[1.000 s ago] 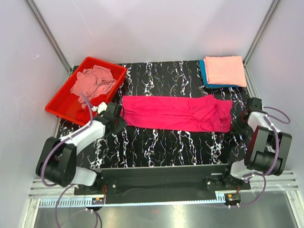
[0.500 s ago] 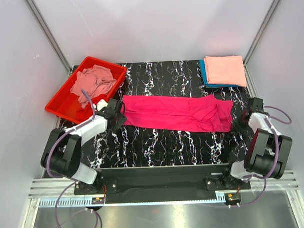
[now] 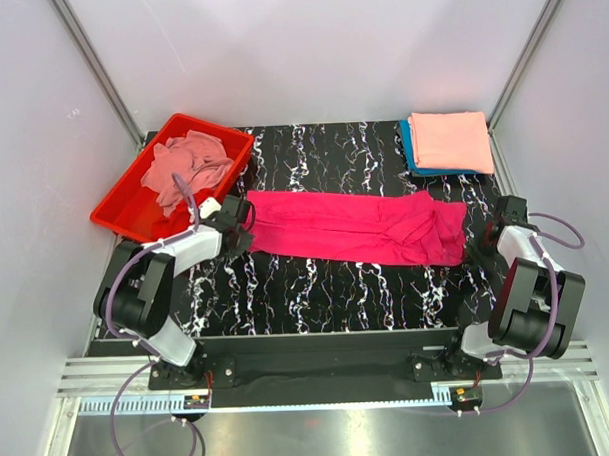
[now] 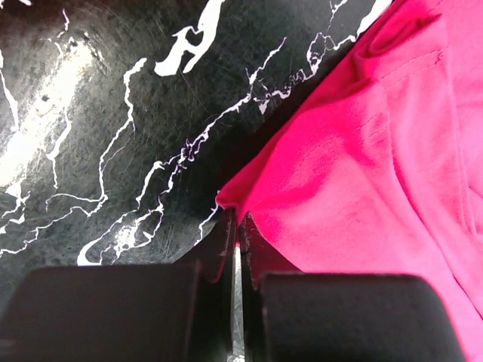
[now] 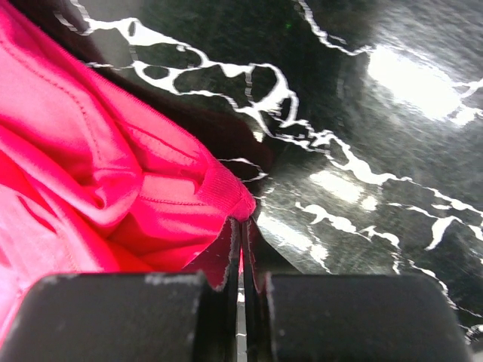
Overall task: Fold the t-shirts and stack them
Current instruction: Fold the tshirt
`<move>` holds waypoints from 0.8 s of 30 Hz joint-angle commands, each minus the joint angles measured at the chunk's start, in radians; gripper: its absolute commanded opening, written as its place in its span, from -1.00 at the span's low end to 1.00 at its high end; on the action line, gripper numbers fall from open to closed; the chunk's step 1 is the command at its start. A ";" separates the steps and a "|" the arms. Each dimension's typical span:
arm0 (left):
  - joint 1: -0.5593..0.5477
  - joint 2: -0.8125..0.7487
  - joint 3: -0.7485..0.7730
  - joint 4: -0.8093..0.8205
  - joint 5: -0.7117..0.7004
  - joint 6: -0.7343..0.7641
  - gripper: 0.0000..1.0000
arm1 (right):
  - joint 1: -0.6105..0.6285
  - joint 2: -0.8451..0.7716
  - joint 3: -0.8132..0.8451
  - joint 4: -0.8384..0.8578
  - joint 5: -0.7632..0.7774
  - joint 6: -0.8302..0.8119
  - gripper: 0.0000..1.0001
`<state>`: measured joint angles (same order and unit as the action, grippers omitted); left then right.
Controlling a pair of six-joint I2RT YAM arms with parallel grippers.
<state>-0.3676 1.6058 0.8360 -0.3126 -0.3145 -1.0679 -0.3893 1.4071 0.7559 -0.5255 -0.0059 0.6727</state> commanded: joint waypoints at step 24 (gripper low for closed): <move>-0.008 -0.227 -0.146 -0.210 -0.015 -0.029 -0.55 | -0.022 -0.088 -0.043 -0.231 0.150 0.111 -0.92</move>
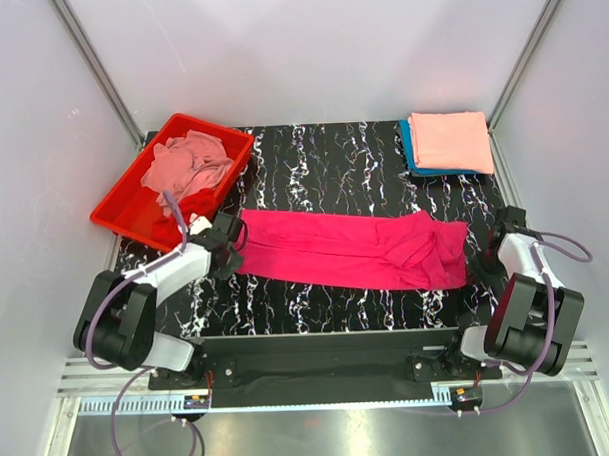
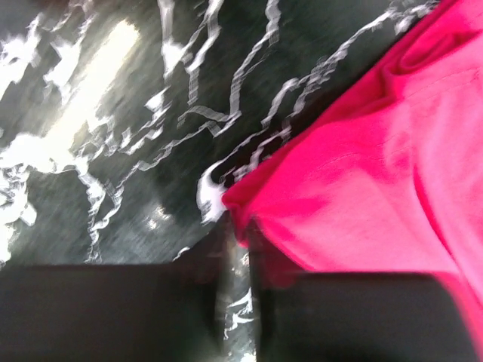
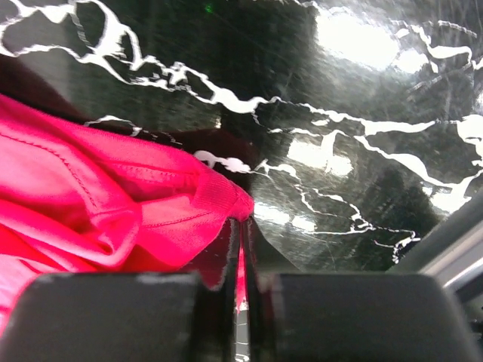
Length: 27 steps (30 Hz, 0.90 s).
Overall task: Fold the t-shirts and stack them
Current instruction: Fold the tshirt
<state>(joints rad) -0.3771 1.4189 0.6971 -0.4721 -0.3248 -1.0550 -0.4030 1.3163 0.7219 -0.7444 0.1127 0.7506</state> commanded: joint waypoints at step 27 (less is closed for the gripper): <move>-0.034 -0.155 0.338 0.001 0.386 0.473 0.35 | 0.328 0.008 0.122 0.025 -0.186 0.016 0.04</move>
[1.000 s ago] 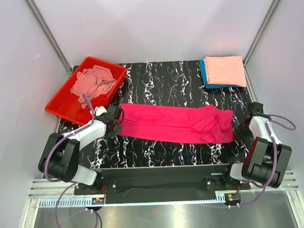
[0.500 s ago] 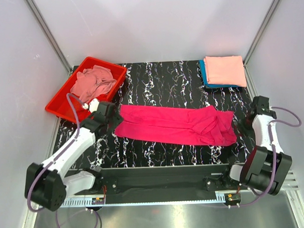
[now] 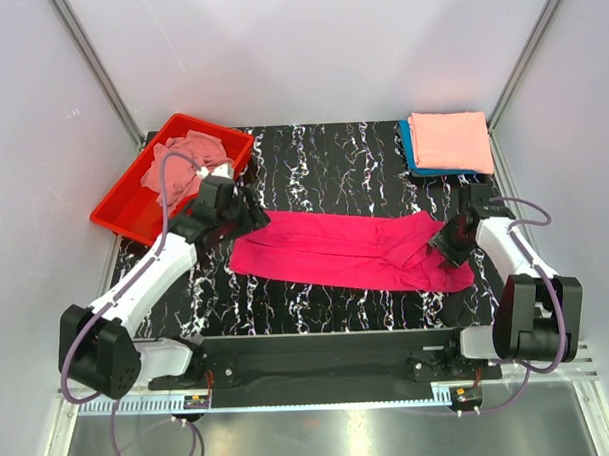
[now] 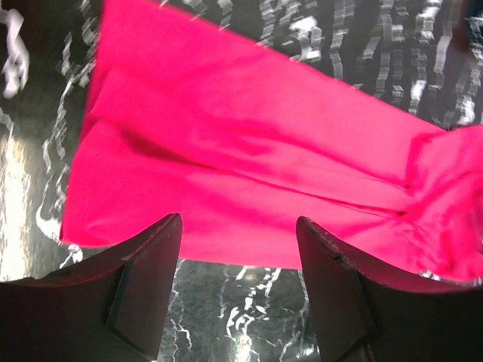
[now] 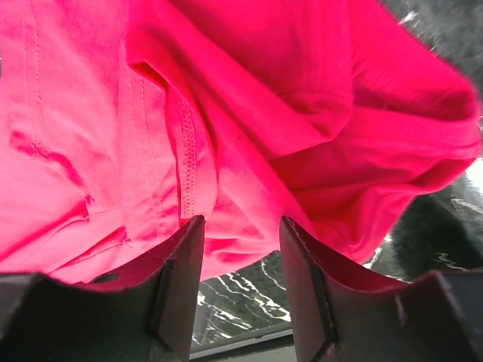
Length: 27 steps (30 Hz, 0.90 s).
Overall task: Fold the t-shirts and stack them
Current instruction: Fold the tshirt
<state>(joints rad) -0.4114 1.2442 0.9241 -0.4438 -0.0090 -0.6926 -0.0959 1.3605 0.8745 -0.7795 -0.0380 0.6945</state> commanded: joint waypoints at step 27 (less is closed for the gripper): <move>0.000 0.143 0.090 0.077 0.188 0.119 0.35 | 0.028 0.222 0.103 0.149 0.115 0.100 -0.03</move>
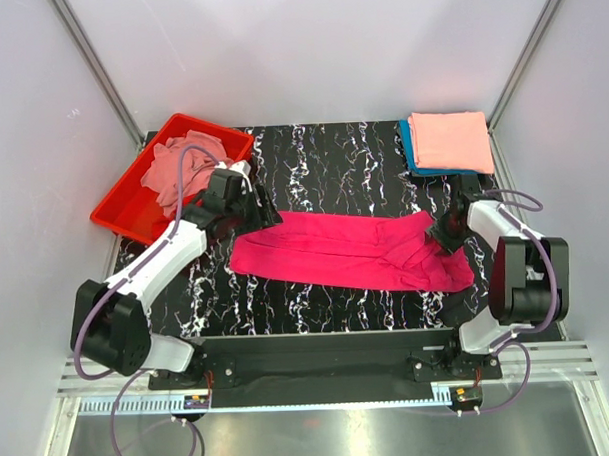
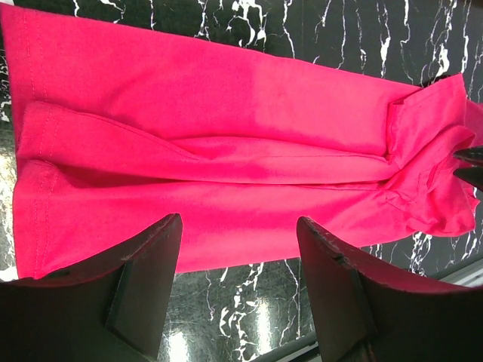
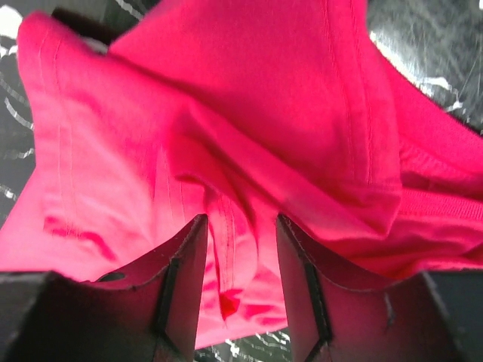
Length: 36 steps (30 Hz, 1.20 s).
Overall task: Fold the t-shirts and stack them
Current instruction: Fold the tshirt
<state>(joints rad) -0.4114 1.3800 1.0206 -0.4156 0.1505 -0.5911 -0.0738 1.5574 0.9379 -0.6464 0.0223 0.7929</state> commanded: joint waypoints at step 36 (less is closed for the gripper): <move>-0.001 0.047 -0.020 0.087 0.044 0.002 0.35 | 0.037 0.119 0.262 0.034 -0.021 -0.102 -1.00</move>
<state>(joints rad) -0.4114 1.4193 1.0054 -0.3817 0.1623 -0.5919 -0.0570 1.6844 1.1393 -0.6090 0.0299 0.7441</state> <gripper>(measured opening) 0.675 0.012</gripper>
